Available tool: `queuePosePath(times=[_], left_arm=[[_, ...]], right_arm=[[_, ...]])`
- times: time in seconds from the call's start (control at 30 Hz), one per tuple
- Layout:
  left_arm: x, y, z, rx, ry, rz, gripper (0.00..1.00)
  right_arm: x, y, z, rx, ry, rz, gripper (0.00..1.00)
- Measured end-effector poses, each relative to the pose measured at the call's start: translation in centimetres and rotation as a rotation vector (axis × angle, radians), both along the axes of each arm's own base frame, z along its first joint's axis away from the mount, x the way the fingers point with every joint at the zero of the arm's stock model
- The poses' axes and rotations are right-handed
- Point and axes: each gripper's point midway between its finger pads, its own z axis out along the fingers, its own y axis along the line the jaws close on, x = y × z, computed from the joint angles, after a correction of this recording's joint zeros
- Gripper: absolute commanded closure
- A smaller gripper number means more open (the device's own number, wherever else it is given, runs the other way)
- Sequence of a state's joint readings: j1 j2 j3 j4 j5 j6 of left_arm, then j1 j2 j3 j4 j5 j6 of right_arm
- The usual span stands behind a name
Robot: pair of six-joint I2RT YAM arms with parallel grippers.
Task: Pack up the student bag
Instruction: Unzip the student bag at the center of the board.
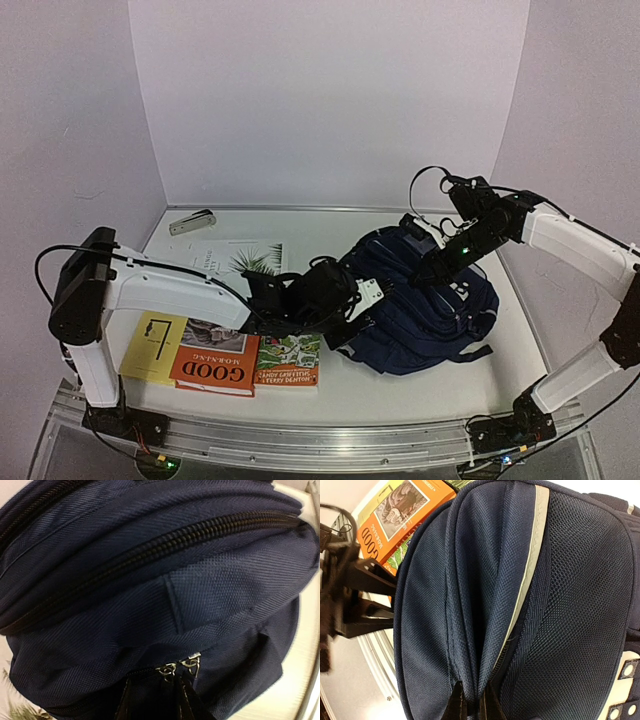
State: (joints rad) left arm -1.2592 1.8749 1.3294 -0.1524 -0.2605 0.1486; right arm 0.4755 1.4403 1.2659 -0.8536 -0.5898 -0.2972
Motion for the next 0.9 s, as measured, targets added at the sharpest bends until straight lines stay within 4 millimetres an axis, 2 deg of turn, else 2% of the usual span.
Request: queuePosePath(times=[0.17,0.33,0.53,0.77,0.9], left_arm=[[0.2,-0.8,-1.6,0.083,-0.091,0.016,0.84],[0.5,-0.6,-1.6,0.099,-0.128,0.043,0.99],[0.7,0.2,-1.2,0.099,-0.14,0.062,1.0],[0.2,2.2,0.3,0.041,-0.115,0.091,1.0],[1.1,3.8,1.4,-0.023,-0.069,0.132,1.0]], right_arm=[[-0.2,-0.1,-0.1,-0.002,0.01,0.001,1.0],[-0.1,0.0,0.0,0.002,0.007,0.002,1.0],[0.0,0.1,0.1,0.003,-0.008,0.014,1.0],[0.0,0.0,0.0,-0.011,-0.046,0.055,1.0],[-0.4,-0.4,-0.1,-0.026,-0.07,0.088,1.0]])
